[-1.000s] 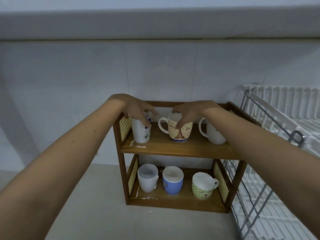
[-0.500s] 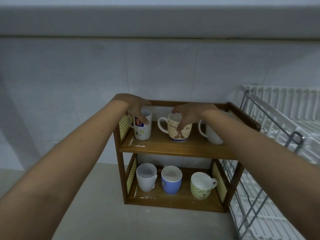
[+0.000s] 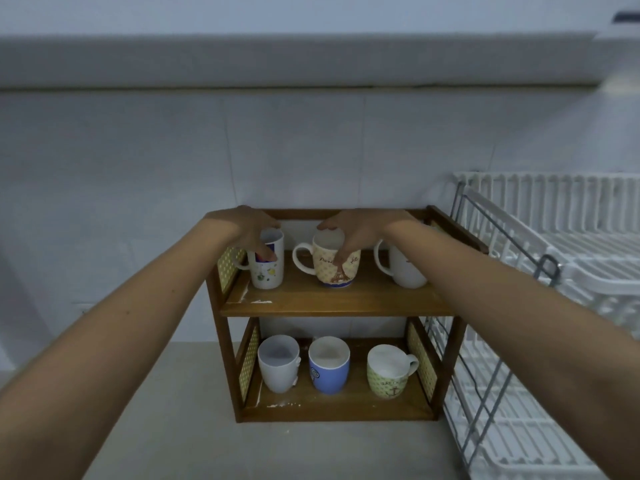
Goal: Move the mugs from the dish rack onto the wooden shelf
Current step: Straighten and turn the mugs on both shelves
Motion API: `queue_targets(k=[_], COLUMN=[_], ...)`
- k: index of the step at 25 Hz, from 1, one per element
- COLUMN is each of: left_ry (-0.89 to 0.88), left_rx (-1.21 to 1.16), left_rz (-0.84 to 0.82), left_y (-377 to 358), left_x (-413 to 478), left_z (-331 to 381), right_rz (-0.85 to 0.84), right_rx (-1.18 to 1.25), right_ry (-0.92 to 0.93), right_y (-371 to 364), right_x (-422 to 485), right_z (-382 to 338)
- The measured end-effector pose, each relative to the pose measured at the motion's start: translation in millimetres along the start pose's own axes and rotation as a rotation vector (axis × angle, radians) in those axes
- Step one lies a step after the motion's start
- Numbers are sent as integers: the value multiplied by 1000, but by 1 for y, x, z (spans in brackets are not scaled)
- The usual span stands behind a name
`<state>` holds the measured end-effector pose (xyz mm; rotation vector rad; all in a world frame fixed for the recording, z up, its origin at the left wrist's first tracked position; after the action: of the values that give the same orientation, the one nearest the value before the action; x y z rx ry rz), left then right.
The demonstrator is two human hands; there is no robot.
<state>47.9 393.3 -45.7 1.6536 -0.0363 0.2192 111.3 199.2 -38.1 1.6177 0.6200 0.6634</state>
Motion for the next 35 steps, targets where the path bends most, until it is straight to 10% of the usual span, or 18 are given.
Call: queue_targets(k=[7, 17, 22, 25, 28, 35], left_ry=[-142, -95, -675, -955, -541, -118], left_rx=[-254, -234, -475, -206, -96, -139], left_rz=[38, 180, 865, 502, 125, -281], left_y=[-11, -20, -72, -156, -206, -236], left_x=[11, 14, -96, -137, -109, -43], left_z=[76, 93, 104, 88, 62, 38], right_rz=[-283, -20, 845, 565, 106, -144], right_rx=[-378, -201, -24, 228, 169, 22], right_ry=[-395, -342, -51, -76, -172, -232], right_y=[38, 23, -20, -108, -184, -246], right_x=[-30, -53, -123, -154, -129, -38], right_z=[85, 85, 16, -10, 1, 17])
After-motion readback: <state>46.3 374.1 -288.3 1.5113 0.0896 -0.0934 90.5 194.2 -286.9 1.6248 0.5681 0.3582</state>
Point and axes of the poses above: each hand's wrist, its own x-axis towards the middle knuckle, its own y-axis out of the back of the hand, z = x × y, the point moved 3 cm from there along x, towards the middle knuckle, and after that the axes turned 13 degrees about z, right-handed, at the moved point
